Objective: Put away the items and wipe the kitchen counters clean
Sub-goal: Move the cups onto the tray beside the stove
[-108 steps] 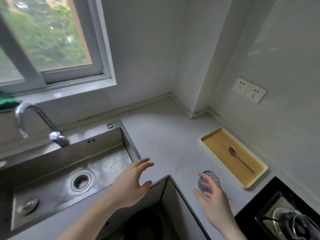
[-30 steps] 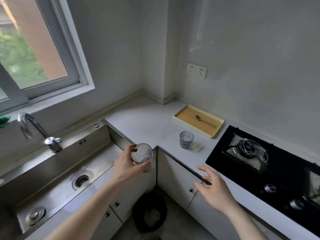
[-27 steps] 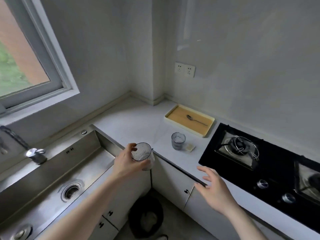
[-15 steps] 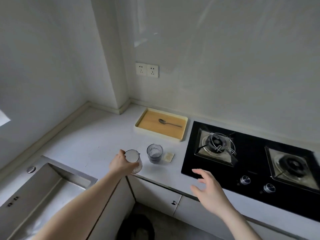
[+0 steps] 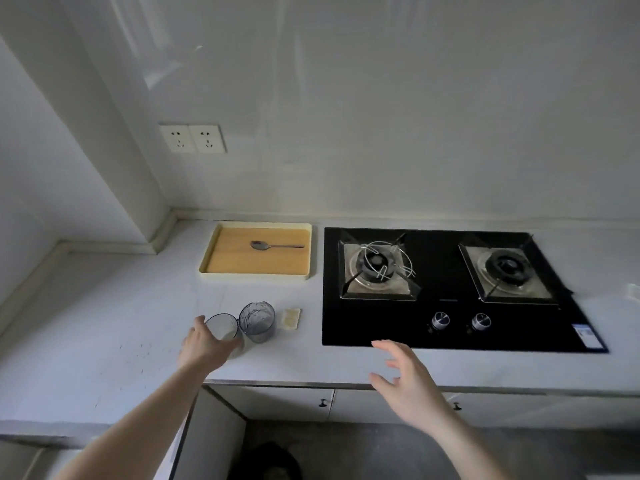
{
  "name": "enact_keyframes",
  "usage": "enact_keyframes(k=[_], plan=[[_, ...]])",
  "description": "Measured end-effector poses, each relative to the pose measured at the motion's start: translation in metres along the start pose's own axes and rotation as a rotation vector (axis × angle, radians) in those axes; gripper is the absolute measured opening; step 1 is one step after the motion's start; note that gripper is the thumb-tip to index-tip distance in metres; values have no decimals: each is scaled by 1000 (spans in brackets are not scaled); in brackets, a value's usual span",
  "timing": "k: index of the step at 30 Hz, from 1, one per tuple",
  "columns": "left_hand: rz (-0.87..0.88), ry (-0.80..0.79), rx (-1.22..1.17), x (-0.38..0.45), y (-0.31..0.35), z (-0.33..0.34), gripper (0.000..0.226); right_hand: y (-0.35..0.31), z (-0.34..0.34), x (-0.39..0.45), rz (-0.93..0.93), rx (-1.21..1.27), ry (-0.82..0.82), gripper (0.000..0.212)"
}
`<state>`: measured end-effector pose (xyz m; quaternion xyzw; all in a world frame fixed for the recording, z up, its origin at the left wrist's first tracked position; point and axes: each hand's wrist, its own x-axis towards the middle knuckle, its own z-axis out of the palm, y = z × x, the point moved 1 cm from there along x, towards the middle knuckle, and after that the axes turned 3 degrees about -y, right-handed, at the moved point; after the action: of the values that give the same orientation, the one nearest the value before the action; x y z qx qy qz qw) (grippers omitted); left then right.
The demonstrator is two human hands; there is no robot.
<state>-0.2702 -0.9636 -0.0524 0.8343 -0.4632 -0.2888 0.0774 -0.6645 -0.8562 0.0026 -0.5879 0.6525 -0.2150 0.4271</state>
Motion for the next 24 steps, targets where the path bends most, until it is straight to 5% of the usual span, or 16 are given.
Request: enact_keyframes(k=[6,15,24], plan=[[360,223,64,-53,53,-5,91,16,-30,-16,10,42,70,52],[933,-10,-15,-203,223,67,64,80,-127,-83,21,69,203,53],[1182,-174,-23,-336,353,162,59,184,-258,-170,99,58,364,54]])
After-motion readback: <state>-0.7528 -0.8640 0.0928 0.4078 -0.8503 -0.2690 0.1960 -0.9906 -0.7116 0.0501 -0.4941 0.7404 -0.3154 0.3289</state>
